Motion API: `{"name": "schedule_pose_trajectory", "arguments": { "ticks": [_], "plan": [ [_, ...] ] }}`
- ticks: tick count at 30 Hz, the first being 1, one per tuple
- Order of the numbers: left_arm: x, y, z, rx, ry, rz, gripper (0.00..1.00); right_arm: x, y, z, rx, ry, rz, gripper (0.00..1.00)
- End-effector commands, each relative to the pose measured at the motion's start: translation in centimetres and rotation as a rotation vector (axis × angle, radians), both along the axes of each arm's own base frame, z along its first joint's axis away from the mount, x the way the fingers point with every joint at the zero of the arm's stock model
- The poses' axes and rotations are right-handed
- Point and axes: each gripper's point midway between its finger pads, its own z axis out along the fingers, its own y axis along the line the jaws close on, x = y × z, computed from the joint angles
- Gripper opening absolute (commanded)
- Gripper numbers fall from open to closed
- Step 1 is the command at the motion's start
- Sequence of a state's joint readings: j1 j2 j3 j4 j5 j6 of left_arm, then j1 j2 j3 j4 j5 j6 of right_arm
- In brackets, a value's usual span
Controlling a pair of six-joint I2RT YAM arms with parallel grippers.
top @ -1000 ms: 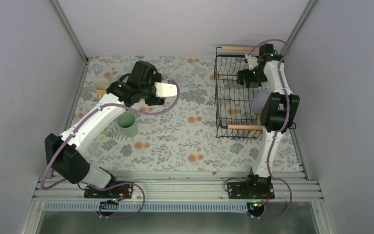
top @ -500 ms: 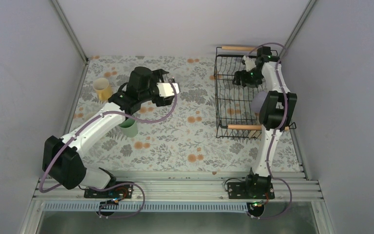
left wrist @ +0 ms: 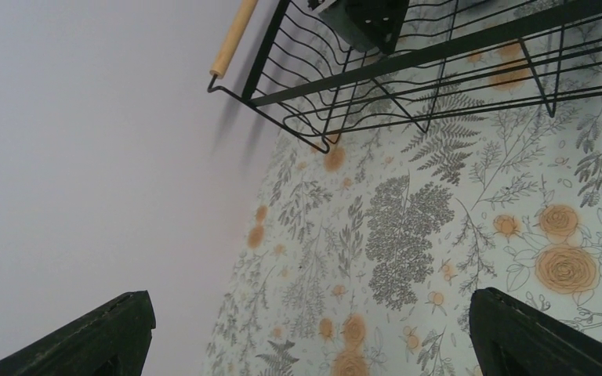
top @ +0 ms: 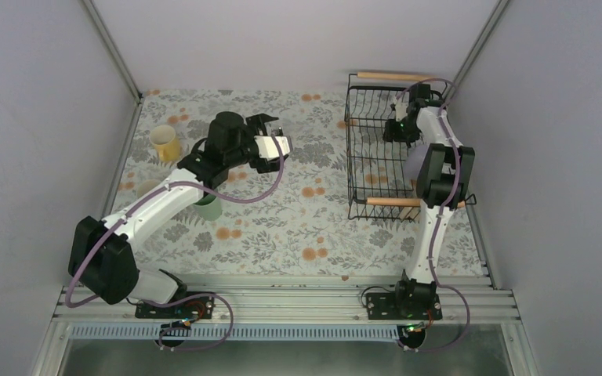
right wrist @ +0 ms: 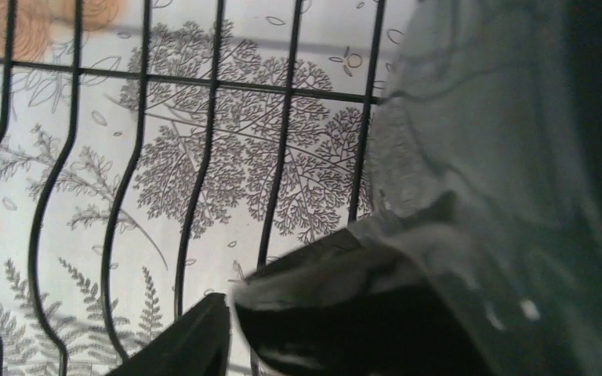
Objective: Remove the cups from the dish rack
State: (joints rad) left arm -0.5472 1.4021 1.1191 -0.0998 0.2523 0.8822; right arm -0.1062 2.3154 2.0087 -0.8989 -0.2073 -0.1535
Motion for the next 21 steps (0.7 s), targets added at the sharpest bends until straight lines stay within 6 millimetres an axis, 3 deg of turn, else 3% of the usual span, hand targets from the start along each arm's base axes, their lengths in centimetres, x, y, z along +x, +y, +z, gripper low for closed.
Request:
{"name": "schedule_pose_trajectory", "arguments": {
  "ticks": [1, 6, 10, 16, 21],
  "plan": [
    [-0.6, -0.7, 0.0, -0.042, -0.005, -0.04, 1.0, 2.0, -1.0, 2.7, -0.033, -0.137, -0.053, 0.44],
    [-0.9, -0.5, -0.6, -0.038, -0.001, -0.045, 1.0, 1.8, -1.0, 4.5, -0.034, -0.166, -0.061, 0.48],
    [-1.3, -0.4, -0.5, -0.039, -0.008, -0.048, 1.0, 1.6, -1.0, 5.4, -0.036, -0.153, -0.062, 0.6],
    [-1.7, 0.1, -0.1, -0.034, -0.023, -0.041, 1.0, 0.5, 0.4, 7.4, -0.009, -0.159, -0.03, 0.64],
    [-2.0, 0.3, 0.4, -0.048, -0.027, -0.039, 1.0, 1.1, 0.3, 7.6, -0.011, -0.182, -0.033, 0.62]
  ]
}}
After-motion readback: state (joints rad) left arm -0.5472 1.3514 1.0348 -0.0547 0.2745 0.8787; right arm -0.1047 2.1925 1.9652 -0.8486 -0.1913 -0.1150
